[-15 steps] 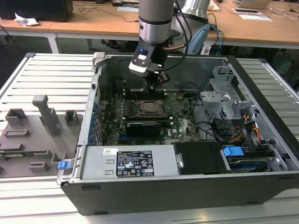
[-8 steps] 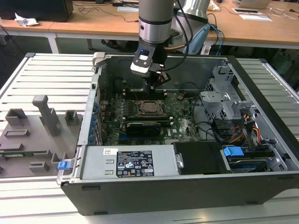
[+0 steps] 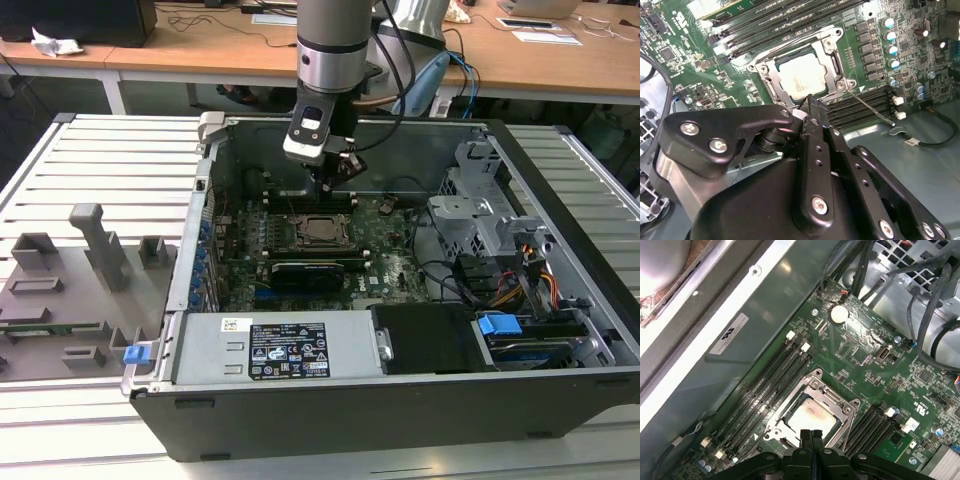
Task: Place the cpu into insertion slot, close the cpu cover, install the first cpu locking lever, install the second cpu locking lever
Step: 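Install the first cpu locking lever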
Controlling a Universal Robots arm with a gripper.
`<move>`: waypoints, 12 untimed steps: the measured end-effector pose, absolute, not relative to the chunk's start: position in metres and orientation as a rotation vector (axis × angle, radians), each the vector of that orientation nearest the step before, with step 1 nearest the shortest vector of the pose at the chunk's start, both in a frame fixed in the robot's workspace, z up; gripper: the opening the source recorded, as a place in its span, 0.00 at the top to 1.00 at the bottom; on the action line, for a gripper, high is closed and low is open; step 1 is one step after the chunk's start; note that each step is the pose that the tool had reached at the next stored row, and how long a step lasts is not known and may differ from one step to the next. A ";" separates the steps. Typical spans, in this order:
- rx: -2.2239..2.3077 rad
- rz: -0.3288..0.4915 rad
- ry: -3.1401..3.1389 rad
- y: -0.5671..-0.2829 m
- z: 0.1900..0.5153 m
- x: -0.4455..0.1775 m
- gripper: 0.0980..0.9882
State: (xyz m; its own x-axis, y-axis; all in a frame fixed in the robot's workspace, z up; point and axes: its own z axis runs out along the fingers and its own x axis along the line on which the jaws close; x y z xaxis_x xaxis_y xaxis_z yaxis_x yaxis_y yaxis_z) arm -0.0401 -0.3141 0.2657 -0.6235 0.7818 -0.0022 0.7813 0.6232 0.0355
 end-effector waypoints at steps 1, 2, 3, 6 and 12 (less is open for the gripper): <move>1.344 0.049 2.820 -0.314 0.266 -0.040 0.99; 1.331 0.049 2.826 -0.314 0.266 -0.040 0.99; 1.317 0.049 2.833 -0.314 0.266 -0.040 0.99; 1.291 0.049 2.845 -0.314 0.266 -0.040 0.99; 1.231 0.050 2.873 -0.314 0.266 -0.040 0.99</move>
State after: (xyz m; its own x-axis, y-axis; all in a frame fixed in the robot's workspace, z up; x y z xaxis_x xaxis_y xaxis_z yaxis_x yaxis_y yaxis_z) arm -0.0401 -0.3141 0.2657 -0.6899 0.7239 -0.0022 0.7234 0.6895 0.0355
